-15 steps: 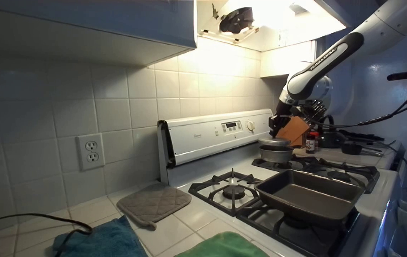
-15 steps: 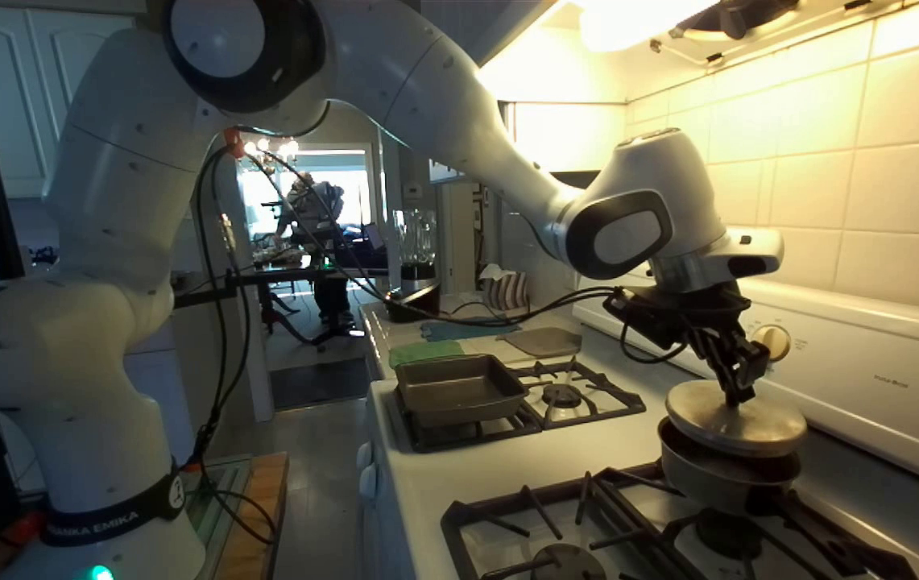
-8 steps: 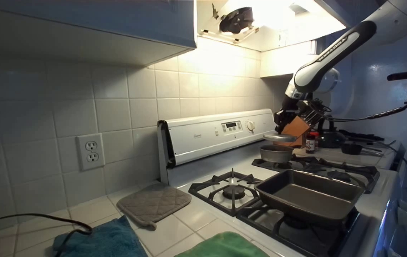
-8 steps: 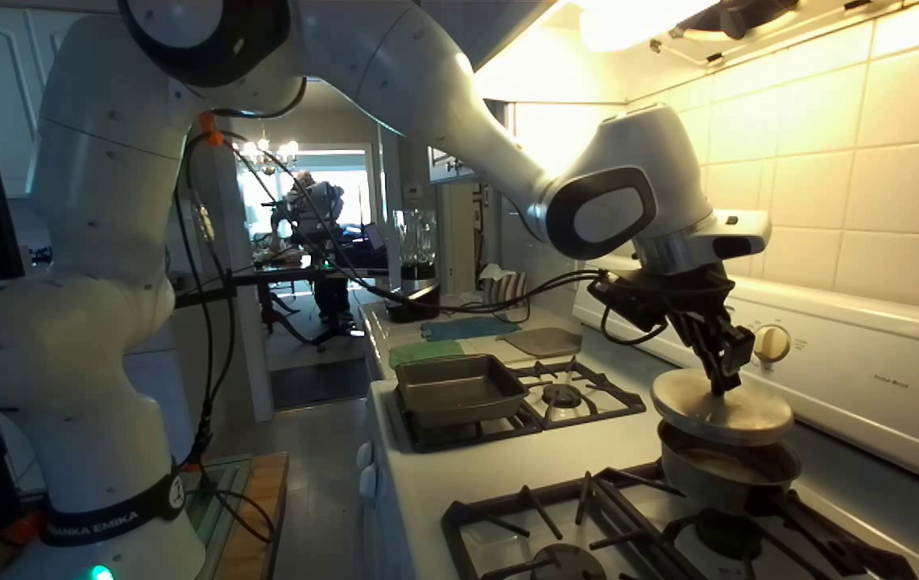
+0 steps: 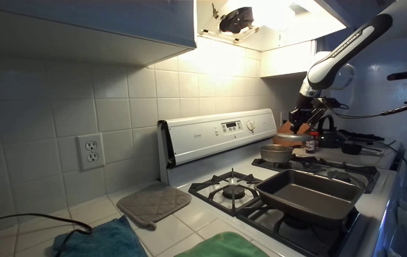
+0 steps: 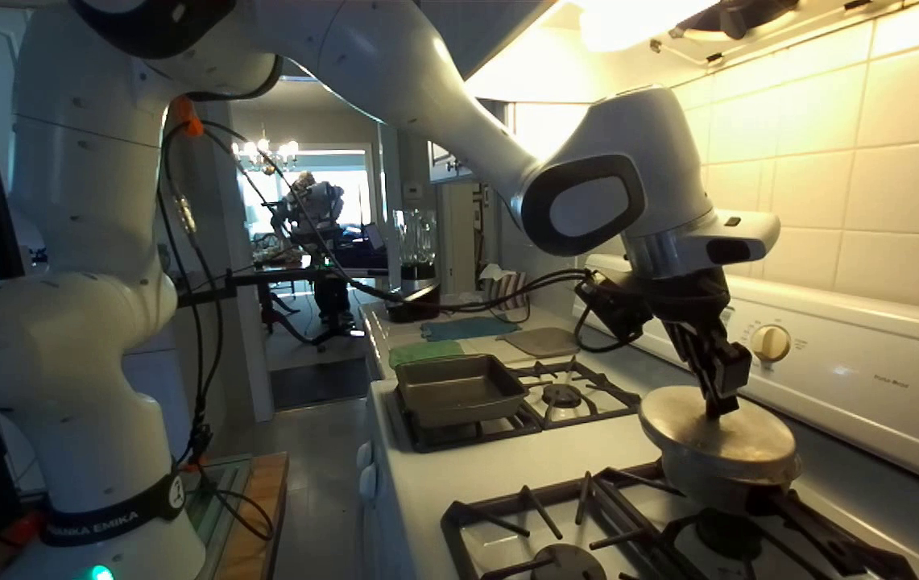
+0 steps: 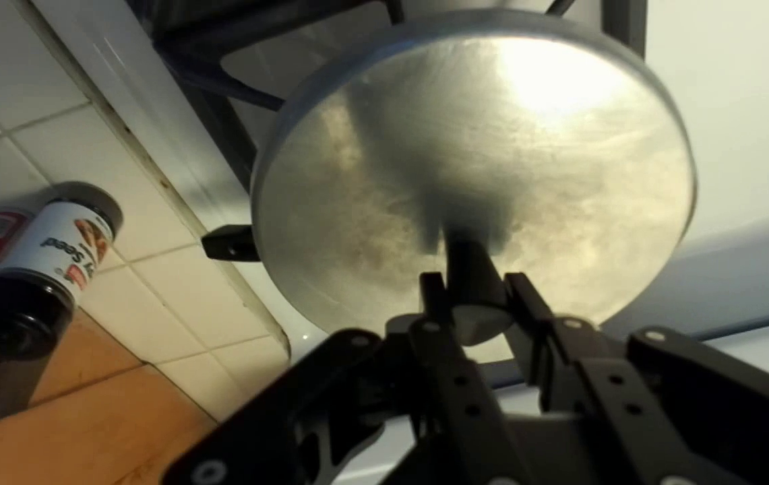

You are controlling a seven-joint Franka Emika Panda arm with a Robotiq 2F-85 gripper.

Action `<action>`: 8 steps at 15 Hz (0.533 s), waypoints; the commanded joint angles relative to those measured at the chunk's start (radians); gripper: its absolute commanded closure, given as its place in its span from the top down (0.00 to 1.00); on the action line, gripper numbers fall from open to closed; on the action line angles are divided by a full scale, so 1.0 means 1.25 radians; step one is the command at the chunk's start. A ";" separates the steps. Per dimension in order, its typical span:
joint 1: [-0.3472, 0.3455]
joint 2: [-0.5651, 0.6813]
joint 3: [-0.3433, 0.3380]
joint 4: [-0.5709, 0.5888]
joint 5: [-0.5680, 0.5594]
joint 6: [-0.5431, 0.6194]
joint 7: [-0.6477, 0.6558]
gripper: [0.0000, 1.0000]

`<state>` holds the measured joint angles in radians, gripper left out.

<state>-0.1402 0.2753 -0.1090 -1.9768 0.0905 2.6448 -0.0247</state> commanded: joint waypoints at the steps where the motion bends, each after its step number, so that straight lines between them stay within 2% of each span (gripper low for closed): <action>1: -0.007 -0.048 -0.021 -0.058 0.002 -0.015 0.055 0.06; 8: -0.022 -0.082 -0.071 -0.111 0.009 0.006 0.166 0.06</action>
<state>-0.1565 0.2268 -0.1813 -2.0563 0.0905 2.6394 0.1264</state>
